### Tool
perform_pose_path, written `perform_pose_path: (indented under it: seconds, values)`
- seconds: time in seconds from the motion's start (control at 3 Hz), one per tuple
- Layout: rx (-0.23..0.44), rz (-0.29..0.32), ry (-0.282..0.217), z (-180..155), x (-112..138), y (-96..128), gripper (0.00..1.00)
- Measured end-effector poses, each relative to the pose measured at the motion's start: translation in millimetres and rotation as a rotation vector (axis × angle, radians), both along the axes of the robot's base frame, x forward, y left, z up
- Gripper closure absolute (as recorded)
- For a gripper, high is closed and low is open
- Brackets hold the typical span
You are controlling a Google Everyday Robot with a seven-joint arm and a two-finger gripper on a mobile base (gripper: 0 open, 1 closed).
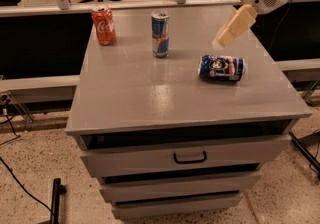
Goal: Knock redbull can over
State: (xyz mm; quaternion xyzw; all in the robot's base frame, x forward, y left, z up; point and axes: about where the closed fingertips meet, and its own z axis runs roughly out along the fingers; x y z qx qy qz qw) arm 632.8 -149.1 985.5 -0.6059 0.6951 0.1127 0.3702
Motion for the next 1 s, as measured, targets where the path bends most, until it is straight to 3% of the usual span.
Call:
perform_pose_path:
  seconds: [0.67,1.0]
  values:
    - [0.256,0.108,-0.039,-18,59,55,0.00]
    - [0.348,0.116,-0.053,-27,80,67,0.00]
